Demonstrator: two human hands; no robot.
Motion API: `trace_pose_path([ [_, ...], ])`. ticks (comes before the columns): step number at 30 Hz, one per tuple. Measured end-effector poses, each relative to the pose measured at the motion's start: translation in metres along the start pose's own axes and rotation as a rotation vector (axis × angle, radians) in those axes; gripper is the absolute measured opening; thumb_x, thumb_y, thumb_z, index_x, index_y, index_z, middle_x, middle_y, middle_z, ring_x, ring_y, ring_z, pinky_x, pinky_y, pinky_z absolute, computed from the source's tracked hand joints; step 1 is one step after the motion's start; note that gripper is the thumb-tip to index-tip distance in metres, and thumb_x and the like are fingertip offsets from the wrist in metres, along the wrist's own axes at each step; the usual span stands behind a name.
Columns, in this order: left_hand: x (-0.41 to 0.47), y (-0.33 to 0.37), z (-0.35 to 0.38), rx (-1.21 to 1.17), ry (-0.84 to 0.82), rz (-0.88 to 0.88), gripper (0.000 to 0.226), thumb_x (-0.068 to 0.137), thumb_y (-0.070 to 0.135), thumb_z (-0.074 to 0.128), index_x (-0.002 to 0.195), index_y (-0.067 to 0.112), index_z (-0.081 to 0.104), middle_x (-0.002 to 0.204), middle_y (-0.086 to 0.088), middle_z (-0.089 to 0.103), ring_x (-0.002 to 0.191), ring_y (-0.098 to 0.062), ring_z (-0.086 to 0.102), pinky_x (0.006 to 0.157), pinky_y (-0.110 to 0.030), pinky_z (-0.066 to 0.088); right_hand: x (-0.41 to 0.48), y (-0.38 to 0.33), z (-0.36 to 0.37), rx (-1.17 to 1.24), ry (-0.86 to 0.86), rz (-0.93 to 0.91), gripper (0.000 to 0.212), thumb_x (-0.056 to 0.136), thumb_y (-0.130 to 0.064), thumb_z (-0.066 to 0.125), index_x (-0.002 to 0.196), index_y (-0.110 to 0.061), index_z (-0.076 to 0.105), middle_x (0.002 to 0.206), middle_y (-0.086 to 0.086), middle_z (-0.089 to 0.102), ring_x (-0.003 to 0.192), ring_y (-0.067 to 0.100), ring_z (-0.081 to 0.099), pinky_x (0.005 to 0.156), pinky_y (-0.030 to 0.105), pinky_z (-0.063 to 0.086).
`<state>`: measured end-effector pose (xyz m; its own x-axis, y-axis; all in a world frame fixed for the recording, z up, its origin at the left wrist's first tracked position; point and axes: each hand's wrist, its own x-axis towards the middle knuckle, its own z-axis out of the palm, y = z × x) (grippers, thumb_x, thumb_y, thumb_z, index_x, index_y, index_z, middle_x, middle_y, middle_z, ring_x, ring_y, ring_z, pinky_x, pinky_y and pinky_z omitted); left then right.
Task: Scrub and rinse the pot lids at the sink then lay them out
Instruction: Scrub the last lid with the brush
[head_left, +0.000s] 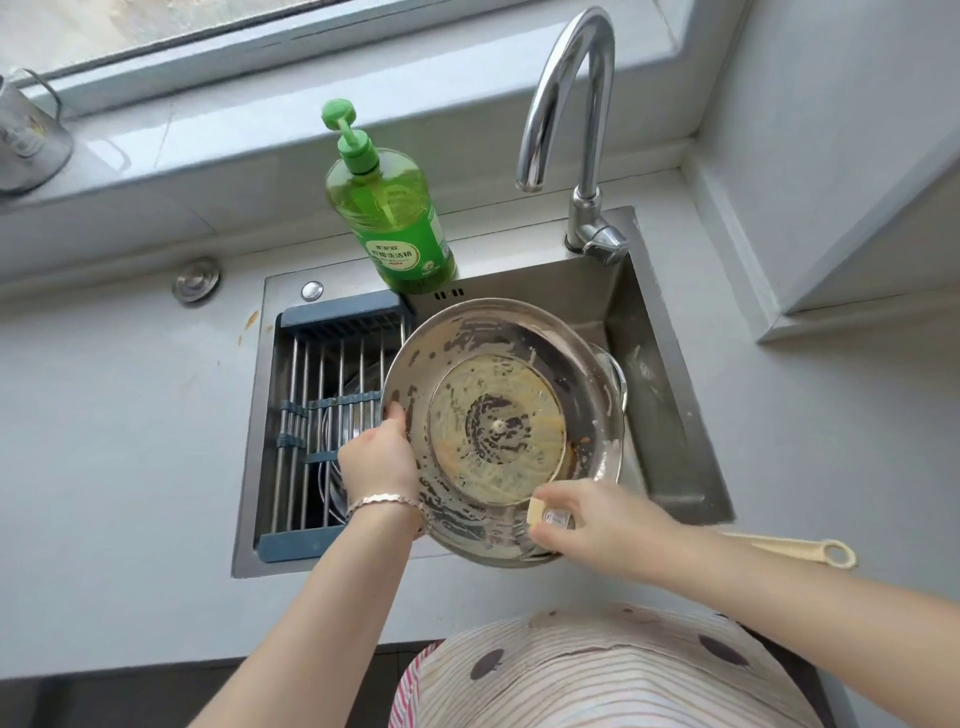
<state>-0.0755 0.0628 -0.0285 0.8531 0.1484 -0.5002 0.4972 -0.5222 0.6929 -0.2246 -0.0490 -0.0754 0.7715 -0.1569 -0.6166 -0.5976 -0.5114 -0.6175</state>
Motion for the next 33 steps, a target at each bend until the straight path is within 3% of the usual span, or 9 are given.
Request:
trace_pose_path([
  [6, 0.0, 0.007, 0.001, -0.009, 0.01, 0.015, 0.045, 0.092, 0.03, 0.055, 0.055, 0.009, 0.039, 0.054, -0.005, 0.038, 0.05, -0.019, 0.033, 0.05, -0.03, 0.027, 0.017, 0.007, -0.024, -0.037, 0.237, 0.109, 0.047, 0.088, -0.05, 0.049, 0.131, -0.032, 0.05, 0.131, -0.004, 0.057, 0.118, 0.02, 0.053, 0.092, 0.035, 0.047],
  [10, 0.0, 0.007, 0.002, 0.017, -0.001, 0.054, 0.048, 0.093, 0.031, 0.053, 0.053, 0.012, 0.036, 0.054, -0.004, 0.036, 0.05, -0.017, 0.03, 0.05, -0.029, 0.026, 0.005, -0.005, -0.004, -0.048, 0.079, -0.031, 0.053, 0.087, -0.053, 0.049, 0.135, -0.032, 0.046, 0.137, -0.011, 0.051, 0.126, 0.013, 0.047, 0.1, 0.034, 0.042],
  [15, -0.001, 0.008, -0.001, 0.021, -0.033, 0.107, 0.05, 0.093, 0.029, 0.054, 0.05, 0.011, 0.035, 0.051, -0.004, 0.035, 0.048, -0.018, 0.03, 0.05, -0.028, 0.024, 0.019, 0.018, -0.03, -0.019, 0.265, 0.153, 0.052, 0.088, -0.052, 0.049, 0.135, -0.032, 0.046, 0.134, -0.004, 0.055, 0.12, 0.02, 0.051, 0.093, 0.035, 0.046],
  [19, -0.001, 0.007, -0.006, 0.01, -0.08, 0.158, 0.05, 0.093, 0.029, 0.054, 0.05, 0.011, 0.034, 0.05, -0.003, 0.033, 0.047, -0.017, 0.028, 0.048, -0.028, 0.023, 0.008, 0.006, -0.011, -0.114, 0.097, 0.005, 0.053, 0.088, -0.055, 0.048, 0.136, -0.033, 0.045, 0.136, -0.011, 0.051, 0.125, 0.014, 0.048, 0.097, 0.032, 0.042],
  [21, -0.005, 0.007, -0.008, 0.031, -0.137, 0.269, 0.054, 0.092, 0.027, 0.055, 0.047, 0.015, 0.028, 0.045, 0.001, 0.026, 0.043, -0.015, 0.022, 0.046, -0.026, 0.017, 0.015, 0.014, -0.02, -0.135, 0.155, 0.047, 0.053, 0.087, -0.056, 0.048, 0.135, -0.034, 0.046, 0.134, -0.008, 0.054, 0.122, 0.017, 0.051, 0.094, 0.033, 0.045],
  [24, -0.006, 0.007, -0.011, 0.099, -0.209, 0.36, 0.052, 0.089, 0.016, 0.057, 0.047, 0.017, 0.026, 0.04, 0.006, 0.023, 0.04, -0.012, 0.019, 0.044, -0.021, 0.015, 0.029, 0.024, -0.039, -0.114, 0.234, 0.115, 0.052, 0.089, -0.054, 0.047, 0.136, -0.032, 0.045, 0.133, -0.003, 0.055, 0.119, 0.02, 0.053, 0.089, 0.034, 0.047],
  [28, -0.006, 0.007, -0.014, 0.178, -0.322, 0.374, 0.036, 0.073, -0.013, 0.043, 0.049, 0.012, 0.031, 0.047, -0.001, 0.029, 0.048, -0.015, 0.025, 0.049, -0.023, 0.022, 0.05, 0.02, -0.061, -0.105, 0.395, 0.131, 0.052, 0.091, -0.053, 0.043, 0.138, -0.031, 0.042, 0.134, 0.001, 0.054, 0.118, 0.026, 0.052, 0.083, 0.034, 0.046],
  [31, -0.01, 0.008, -0.015, 0.257, -0.453, 0.441, 0.016, 0.067, -0.011, 0.044, 0.072, 0.0, 0.056, 0.066, -0.014, 0.052, 0.061, -0.02, 0.045, 0.056, -0.031, 0.04, 0.062, 0.008, -0.082, -0.043, 0.517, 0.121, 0.05, 0.092, -0.052, 0.044, 0.136, -0.03, 0.043, 0.128, 0.003, 0.058, 0.116, 0.029, 0.053, 0.079, 0.034, 0.044],
  [33, -0.008, 0.011, -0.016, 0.231, -0.496, 0.453, 0.028, 0.059, -0.001, 0.045, 0.085, -0.002, 0.056, 0.071, -0.017, 0.053, 0.063, -0.021, 0.046, 0.056, -0.033, 0.041, 0.061, 0.003, -0.086, 0.029, 0.6, 0.045, 0.036, 0.092, -0.049, 0.044, 0.124, -0.033, 0.051, 0.11, 0.001, 0.065, 0.103, 0.028, 0.059, 0.072, 0.032, 0.045],
])
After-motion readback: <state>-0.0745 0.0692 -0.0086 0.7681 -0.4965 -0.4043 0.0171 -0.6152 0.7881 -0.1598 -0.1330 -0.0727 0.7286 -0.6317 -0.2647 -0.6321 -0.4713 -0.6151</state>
